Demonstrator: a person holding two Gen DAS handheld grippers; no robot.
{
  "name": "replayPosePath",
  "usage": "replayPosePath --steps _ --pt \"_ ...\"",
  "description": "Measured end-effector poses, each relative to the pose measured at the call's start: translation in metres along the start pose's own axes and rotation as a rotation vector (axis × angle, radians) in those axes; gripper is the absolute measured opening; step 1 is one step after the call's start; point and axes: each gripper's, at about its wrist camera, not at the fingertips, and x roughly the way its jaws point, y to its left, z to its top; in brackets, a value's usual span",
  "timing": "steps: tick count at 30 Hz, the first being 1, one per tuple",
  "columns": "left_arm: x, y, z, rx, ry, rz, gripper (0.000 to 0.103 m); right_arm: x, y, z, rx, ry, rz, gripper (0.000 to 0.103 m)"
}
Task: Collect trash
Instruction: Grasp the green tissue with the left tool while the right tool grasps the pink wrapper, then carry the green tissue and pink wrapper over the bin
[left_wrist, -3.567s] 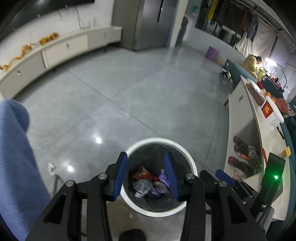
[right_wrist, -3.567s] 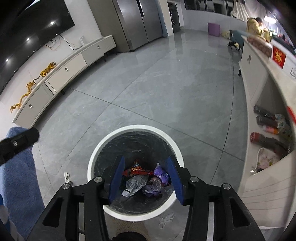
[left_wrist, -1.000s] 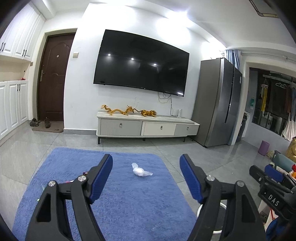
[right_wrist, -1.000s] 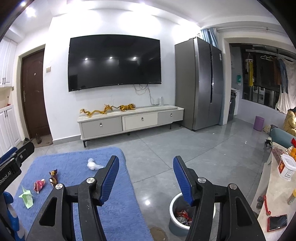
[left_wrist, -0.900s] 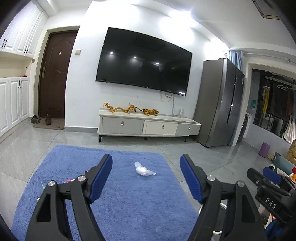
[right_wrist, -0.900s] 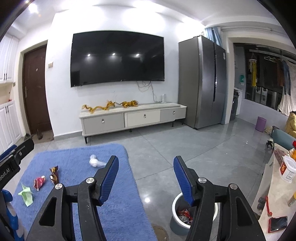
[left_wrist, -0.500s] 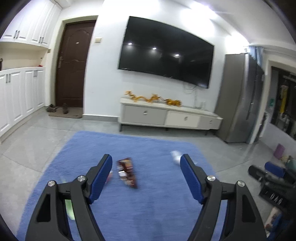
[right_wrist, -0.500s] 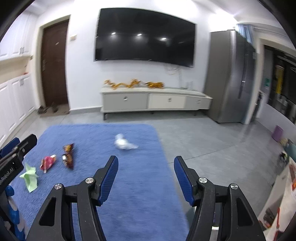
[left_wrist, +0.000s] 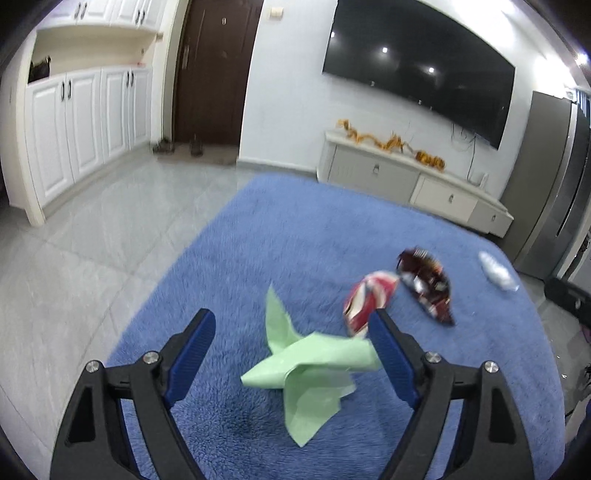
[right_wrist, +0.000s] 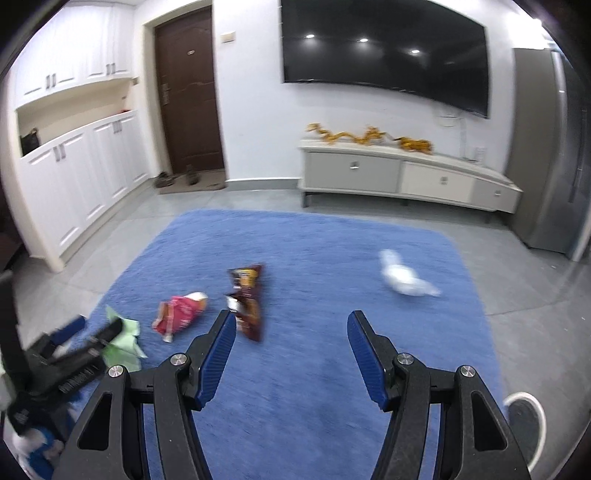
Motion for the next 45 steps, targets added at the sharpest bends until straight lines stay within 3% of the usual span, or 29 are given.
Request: replayPosePath --steps 9,17,24,25,31,34,45 --pt "0.027 0.004 -0.004 -0.037 0.113 -0.084 0.082 0.064 0.047 0.011 -0.058 0.089 0.202 0.06" --pt "0.031 0.008 -0.005 -0.052 0.132 -0.158 0.05 0.115 0.073 0.012 -0.044 0.205 0.32 0.06" --pt "0.031 0.013 -0.005 -0.075 0.135 -0.179 0.047 0.141 0.078 0.009 0.015 0.265 0.366 0.06" --pt "0.031 0.015 -0.005 -0.076 0.135 -0.18 0.047 0.146 0.077 0.007 0.031 0.281 0.382 0.055" --pt "0.028 0.018 -0.006 -0.077 0.133 -0.184 0.041 0.133 0.07 0.009 0.042 0.269 0.399 0.034" --pt "0.024 0.017 -0.004 -0.075 0.119 -0.205 0.03 0.121 0.067 0.009 0.042 0.249 0.404 0.031" --pt "-0.007 0.003 -0.006 -0.044 0.068 -0.214 0.027 0.049 0.04 0.007 0.088 0.141 0.375 0.029"
